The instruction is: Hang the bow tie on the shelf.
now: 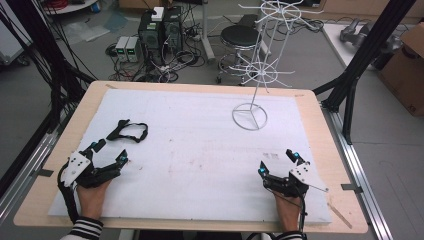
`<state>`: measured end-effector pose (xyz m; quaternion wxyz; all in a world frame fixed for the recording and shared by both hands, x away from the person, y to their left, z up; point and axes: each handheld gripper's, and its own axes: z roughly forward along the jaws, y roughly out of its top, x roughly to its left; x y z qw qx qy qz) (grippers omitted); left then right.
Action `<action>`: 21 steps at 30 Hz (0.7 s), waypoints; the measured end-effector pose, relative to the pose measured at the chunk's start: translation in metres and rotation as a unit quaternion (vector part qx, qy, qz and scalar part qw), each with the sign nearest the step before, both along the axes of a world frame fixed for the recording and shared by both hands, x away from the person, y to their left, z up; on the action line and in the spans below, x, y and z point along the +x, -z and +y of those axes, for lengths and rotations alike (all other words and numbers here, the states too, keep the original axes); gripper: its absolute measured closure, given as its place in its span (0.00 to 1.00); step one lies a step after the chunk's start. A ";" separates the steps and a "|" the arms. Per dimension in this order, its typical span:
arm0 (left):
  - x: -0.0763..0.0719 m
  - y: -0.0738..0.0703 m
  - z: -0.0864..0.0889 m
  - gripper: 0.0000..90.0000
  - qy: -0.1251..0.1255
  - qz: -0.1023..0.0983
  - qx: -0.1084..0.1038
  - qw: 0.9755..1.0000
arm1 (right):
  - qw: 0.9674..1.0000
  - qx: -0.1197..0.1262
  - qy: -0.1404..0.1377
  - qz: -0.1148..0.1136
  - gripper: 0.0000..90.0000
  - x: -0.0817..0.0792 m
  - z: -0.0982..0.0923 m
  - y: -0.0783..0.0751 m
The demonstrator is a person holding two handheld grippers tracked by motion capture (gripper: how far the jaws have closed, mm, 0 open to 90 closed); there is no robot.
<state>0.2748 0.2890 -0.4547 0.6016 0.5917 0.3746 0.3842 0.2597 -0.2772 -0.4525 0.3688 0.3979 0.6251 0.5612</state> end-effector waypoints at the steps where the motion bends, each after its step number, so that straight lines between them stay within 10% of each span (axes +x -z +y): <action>1: 0.000 0.000 0.000 0.17 0.000 0.000 0.000 1.000 | 1.000 0.000 0.000 0.000 0.01 0.000 0.000 0.000; 21: 0.000 0.000 0.000 0.17 -0.001 0.000 -0.001 1.000 | 1.000 -0.004 0.000 -0.005 0.01 0.000 0.000 0.000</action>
